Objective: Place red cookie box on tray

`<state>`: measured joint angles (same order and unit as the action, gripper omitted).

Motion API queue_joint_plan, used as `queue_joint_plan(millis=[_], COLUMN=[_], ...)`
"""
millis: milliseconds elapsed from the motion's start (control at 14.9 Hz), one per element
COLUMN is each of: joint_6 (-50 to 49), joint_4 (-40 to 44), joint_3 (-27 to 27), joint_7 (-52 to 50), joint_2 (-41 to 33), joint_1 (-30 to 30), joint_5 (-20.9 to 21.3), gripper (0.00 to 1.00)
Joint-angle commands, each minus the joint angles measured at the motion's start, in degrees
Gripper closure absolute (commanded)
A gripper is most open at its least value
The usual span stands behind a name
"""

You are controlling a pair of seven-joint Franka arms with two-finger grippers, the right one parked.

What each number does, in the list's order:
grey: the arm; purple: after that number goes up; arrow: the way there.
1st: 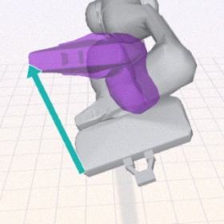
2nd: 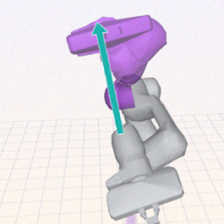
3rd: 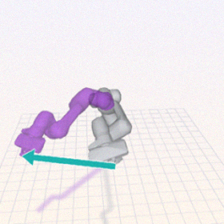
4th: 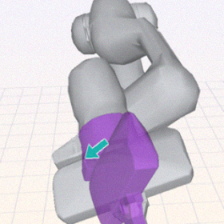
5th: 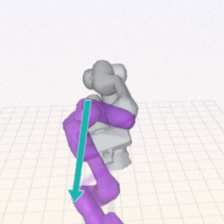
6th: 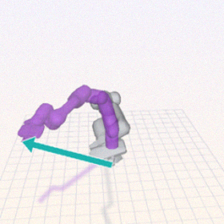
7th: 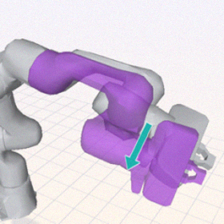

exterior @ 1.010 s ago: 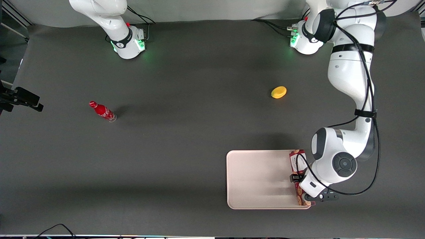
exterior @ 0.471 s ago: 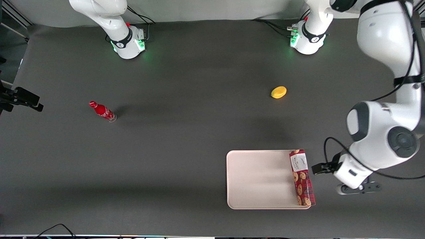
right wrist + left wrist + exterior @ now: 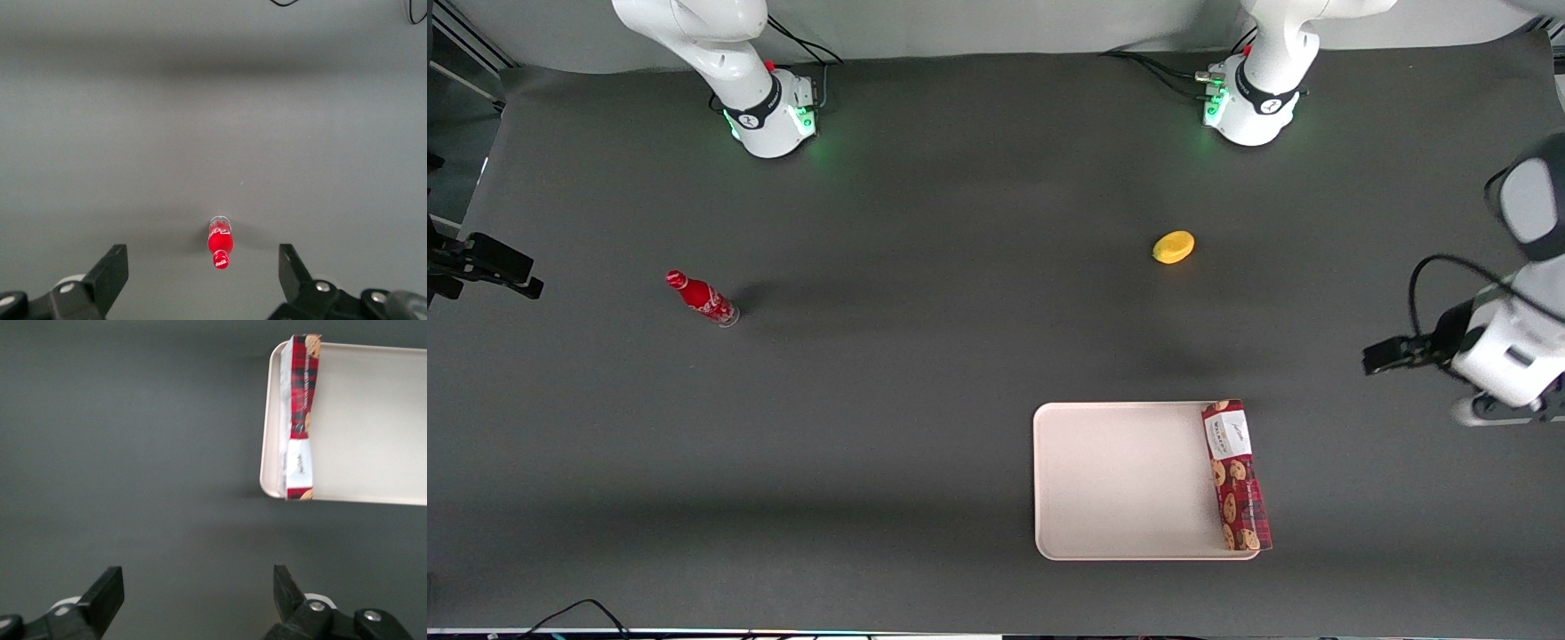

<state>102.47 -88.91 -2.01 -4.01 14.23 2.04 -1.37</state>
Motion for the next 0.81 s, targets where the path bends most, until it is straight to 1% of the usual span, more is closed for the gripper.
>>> queue_joint_plan(millis=[0, 135, 337, 404, 740], joint_6=[-3.05, -6.48, -8.95, -10.35, -10.72], joint_4=[-9.61, -9.70, -9.53, -9.35, -9.35], joint_3=[0.78, 0.78, 0.78, 0.78, 0.78], joint_7=[1.28, 1.28, 1.28, 1.63, 1.72], joint_2=[-11.67, -15.53, -19.93, -20.21, -21.35], joint_1=[-1.86, -2.04, -1.95, -1.95, -1.95], joint_5=[1.46, 2.25, 2.34, 2.25, 2.34], gripper=[0.00, 0.00, 0.00, 0.00, 0.00])
